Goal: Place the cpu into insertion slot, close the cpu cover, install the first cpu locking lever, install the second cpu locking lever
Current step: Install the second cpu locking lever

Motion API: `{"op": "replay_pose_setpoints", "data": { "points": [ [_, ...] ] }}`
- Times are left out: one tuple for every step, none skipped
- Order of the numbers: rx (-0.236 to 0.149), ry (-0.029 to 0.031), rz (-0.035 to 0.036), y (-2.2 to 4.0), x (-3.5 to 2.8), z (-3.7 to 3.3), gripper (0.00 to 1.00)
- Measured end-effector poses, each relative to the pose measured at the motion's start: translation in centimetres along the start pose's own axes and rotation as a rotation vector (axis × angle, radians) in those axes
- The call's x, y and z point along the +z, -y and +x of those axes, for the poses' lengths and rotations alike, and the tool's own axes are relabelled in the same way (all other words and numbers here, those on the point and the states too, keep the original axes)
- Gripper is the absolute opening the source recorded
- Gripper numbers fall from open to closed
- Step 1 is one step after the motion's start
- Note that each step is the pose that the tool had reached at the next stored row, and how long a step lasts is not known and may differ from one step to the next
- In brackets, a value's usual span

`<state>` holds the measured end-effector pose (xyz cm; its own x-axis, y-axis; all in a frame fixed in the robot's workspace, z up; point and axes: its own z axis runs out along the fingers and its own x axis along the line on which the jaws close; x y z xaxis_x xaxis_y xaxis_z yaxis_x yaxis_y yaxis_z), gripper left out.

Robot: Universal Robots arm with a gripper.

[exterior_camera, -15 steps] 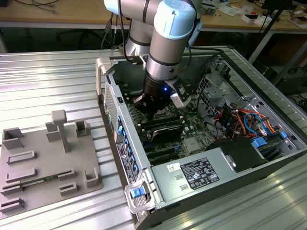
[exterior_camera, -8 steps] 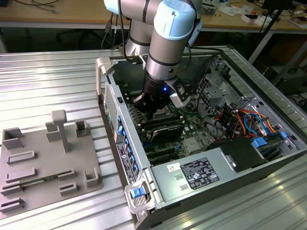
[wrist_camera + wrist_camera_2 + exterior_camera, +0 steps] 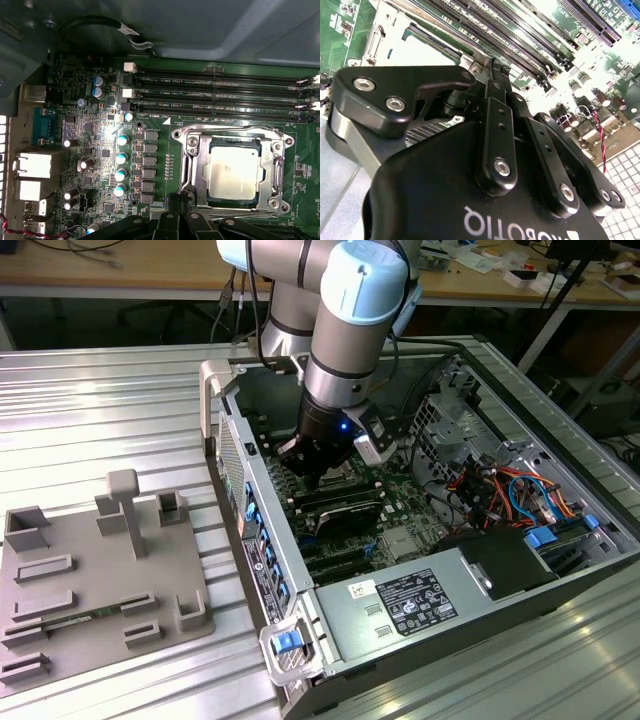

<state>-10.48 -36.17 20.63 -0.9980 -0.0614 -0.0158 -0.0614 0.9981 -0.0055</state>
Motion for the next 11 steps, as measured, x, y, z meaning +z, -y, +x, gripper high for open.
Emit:
{"op": "replay_pose_setpoints", "data": {
  "points": [
    [0.000,0.0001,-0.0003,0.00,0.01,0.00,0.11],
    [0.000,0.0001,-0.0009,-0.01,0.03,0.00,0.11],
    [0.000,0.0002,-0.0012,-0.01,0.04,0.00,0.11],
    [0.000,0.0004,-0.0020,-0.01,0.07,0.00,0.11],
    [0.000,0.0003,-0.0028,-0.02,0.08,0.00,0.11],
    [0.000,0.0002,-0.0028,-0.03,0.06,-0.01,0.11],
    [0.000,0.0003,-0.0031,-0.05,-0.10,-0.02,0.11],
    [0.000,0.0002,-0.0030,-0.05,-0.34,-0.02,0.11],
    [0.000,0.0003,-0.0030,-0.05,-0.71,-0.04,0.11],
    [0.000,0.0002,-0.0029,-0.05,-1.08,-0.05,0.11],
    [0.000,0.0003,-0.0030,-0.05,-1.38,-0.07,0.11]
  ]
}}
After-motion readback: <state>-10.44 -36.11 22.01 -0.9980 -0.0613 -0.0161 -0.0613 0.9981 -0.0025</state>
